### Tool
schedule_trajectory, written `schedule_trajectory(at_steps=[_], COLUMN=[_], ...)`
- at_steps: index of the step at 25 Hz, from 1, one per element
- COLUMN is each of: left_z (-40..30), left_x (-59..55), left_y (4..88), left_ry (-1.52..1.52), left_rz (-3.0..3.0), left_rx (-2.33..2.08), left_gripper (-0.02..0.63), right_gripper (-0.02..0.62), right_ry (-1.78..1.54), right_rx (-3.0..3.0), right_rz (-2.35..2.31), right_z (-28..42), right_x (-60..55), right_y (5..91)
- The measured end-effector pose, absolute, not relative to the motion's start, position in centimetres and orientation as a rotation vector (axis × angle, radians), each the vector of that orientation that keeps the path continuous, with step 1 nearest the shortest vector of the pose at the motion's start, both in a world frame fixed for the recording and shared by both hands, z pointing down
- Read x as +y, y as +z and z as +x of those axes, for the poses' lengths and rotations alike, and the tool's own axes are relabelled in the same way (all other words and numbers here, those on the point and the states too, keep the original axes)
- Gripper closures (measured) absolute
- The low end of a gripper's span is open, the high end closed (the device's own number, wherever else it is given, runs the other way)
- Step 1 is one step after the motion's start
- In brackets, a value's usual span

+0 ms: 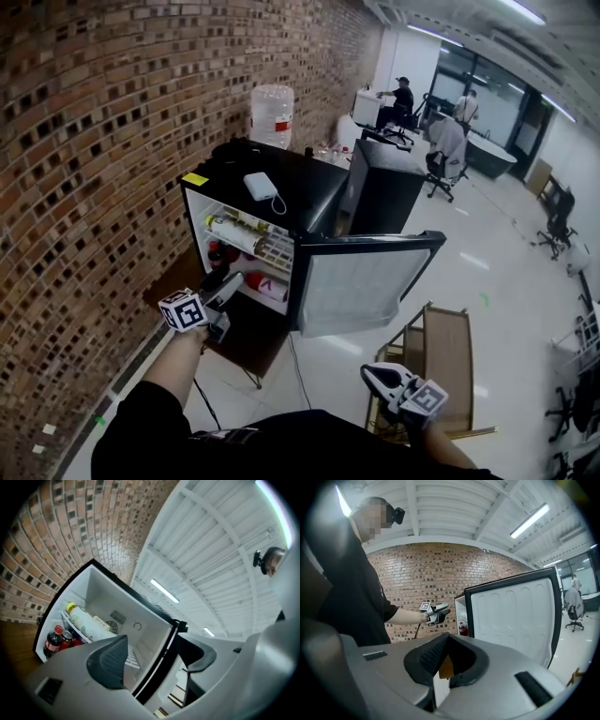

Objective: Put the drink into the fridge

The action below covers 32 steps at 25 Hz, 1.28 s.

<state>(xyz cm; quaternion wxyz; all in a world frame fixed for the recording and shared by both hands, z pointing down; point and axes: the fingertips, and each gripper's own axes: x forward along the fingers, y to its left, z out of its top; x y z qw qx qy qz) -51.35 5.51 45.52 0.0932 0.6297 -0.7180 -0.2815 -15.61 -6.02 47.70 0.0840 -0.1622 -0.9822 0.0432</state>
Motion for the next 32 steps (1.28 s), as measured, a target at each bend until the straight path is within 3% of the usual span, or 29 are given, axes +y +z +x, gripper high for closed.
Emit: schedule_trajectory(at_steps=[10,20,32], left_z=[-32.8,-20.2,-17.8], left_x=[8.4,7.4,5.1], left_y=[44.3,49.8,49.1], left_ry=[-0.607,-0.379,-0.329], left_rz=[2.183,2.205,2.292], left_rx=[-2.105,-1.873,-1.776], left_gripper=[0.609,0.612,0.612], right_gripper=[0.606,0.606,0.606], right_ry=[0.169,0.309,0.277], right_rx=[-2.954,-3.001,-3.034], right_rz=[-0.528,-0.462,-0.392], right_z=[-12.9,-9.4,-7.3], right_x=[-6.4,-8.5,-10.0], right_y=[48.0,48.5,48.6])
